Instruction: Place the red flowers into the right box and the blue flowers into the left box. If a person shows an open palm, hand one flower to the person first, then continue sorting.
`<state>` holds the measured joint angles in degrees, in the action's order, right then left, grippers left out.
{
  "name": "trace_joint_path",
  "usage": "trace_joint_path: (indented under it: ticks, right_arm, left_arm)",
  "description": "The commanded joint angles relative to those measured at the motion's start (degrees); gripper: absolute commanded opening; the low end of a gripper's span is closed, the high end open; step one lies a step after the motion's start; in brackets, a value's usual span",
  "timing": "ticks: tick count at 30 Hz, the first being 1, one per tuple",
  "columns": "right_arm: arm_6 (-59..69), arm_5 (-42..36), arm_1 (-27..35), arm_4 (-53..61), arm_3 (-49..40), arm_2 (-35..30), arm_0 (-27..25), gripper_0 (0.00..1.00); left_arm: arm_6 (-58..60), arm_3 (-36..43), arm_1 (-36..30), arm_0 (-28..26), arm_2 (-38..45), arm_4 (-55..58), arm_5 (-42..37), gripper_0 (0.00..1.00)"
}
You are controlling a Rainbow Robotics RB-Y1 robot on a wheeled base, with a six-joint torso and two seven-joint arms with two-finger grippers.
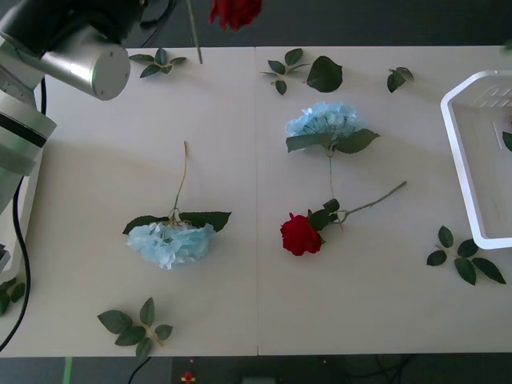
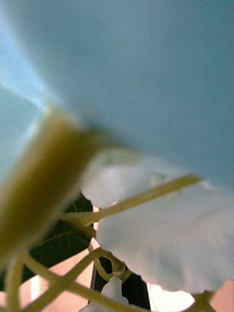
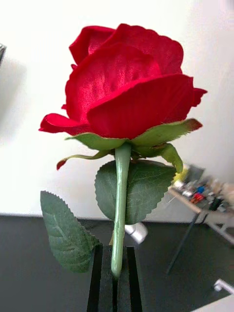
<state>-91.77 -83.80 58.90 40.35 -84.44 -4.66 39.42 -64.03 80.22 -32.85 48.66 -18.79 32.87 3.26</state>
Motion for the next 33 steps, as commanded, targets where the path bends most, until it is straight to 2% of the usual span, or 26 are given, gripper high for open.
trace_joint_path:
  ticks: [1,6,10,17,22,27,30,33]
  right_arm:
    - [-2.10,0.21,3.15,6.58,-11.45,-6.77,-4.53,0.00]
    - [-2.19,3.99,1.92,15.81,-24.54,-14.06,-12.88,0.00]
    - [-2.54,9.26,-2.03,23.10,-34.47,-20.66,-21.05,0.00]
    - [-2.54,16.73,-9.15,32.16,-47.48,-26.46,-31.07,0.00]
    - [-3.07,23.94,-14.07,36.64,-54.07,-24.44,-36.17,0.00]
    - [-3.77,25.96,-18.29,36.64,-58.38,-18.90,-35.91,0.00]
    - [-4.74,26.84,-21.02,36.20,-60.05,-14.59,-35.38,0.00]
    - [-5.79,26.84,-23.21,36.81,-60.93,-11.16,-34.41,0.00]
  left_arm:
    - [4.53,6.62,0.77,-0.23,2.80,0.79,0.96,0.00]
    - [5.23,10.84,0.77,-0.32,4.64,1.32,1.05,0.00]
    - [6.02,13.30,0.77,-0.59,5.96,1.76,0.96,0.00]
    - [7.61,14.70,0.77,-0.59,8.51,2.81,0.96,0.00]
    - [9.10,14.70,-0.73,-0.76,9.74,4.13,-0.18,0.00]
    - [10.33,15.23,-3.89,-0.85,9.21,5.19,-6.33,0.00]
    - [10.95,17.25,-7.58,-1.82,8.95,5.98,-16.09,0.00]
    - [11.21,20.15,-11.63,-2.34,9.04,7.12,-30.07,0.00]
